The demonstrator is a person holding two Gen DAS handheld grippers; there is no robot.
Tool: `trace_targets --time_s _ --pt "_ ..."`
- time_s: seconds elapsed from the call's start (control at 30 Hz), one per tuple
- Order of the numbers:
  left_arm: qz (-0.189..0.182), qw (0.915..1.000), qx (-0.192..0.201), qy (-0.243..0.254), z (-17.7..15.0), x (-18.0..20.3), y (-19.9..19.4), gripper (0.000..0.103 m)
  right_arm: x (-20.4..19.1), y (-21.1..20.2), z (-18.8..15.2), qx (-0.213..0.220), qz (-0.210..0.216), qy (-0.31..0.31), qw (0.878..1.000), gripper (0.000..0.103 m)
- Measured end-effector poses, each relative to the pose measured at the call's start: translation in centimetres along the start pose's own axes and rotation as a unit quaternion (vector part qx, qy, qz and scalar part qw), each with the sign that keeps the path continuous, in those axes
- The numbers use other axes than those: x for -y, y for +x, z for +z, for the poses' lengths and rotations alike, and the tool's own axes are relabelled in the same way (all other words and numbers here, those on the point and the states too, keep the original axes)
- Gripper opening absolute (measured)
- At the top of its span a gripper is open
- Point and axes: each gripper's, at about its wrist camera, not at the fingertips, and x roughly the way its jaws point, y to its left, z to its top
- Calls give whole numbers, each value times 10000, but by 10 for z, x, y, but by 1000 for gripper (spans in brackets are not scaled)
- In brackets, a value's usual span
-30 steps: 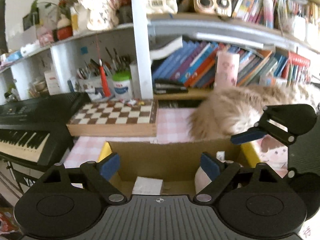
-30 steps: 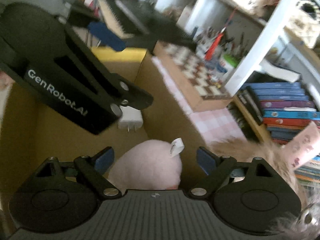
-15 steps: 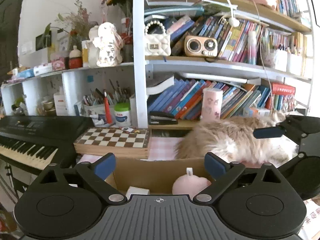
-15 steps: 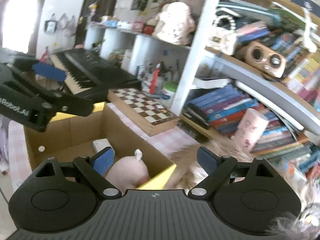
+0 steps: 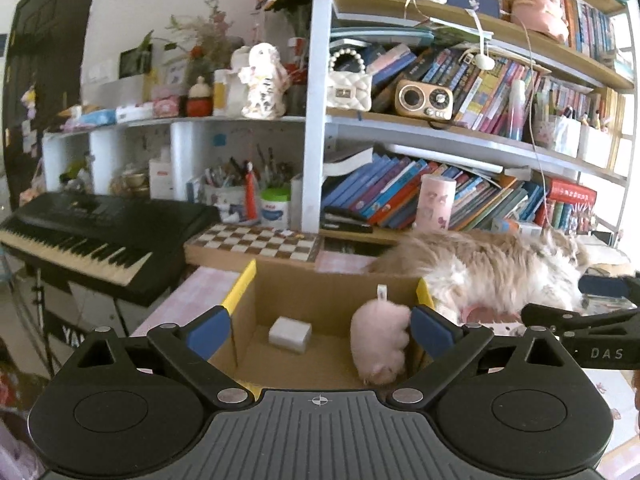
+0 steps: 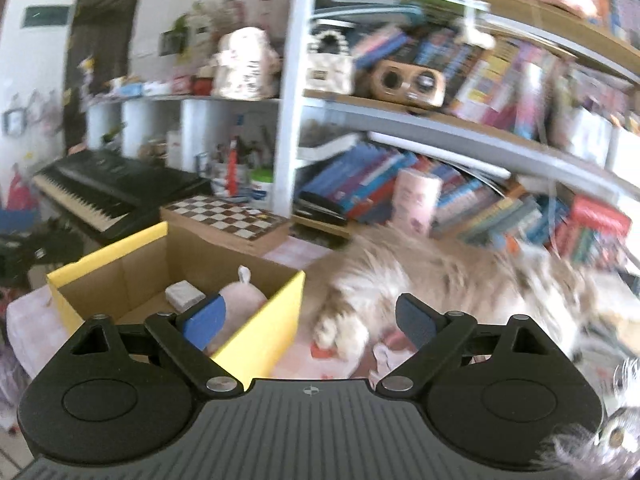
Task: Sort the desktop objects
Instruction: 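Withdraw both tools from the box back over the table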
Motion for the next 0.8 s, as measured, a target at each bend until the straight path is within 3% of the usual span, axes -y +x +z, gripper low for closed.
trace_targets --time_s 0.43,0.8 --pt "126 9998 -104 -84 -41 -4 -54 99 -22 -70 -61 -256 -544 528 9968 92" --pt "470 9980 -424 -63 -84 -4 -81 99 -59 -103 -100 -554 -498 584 9955 92"
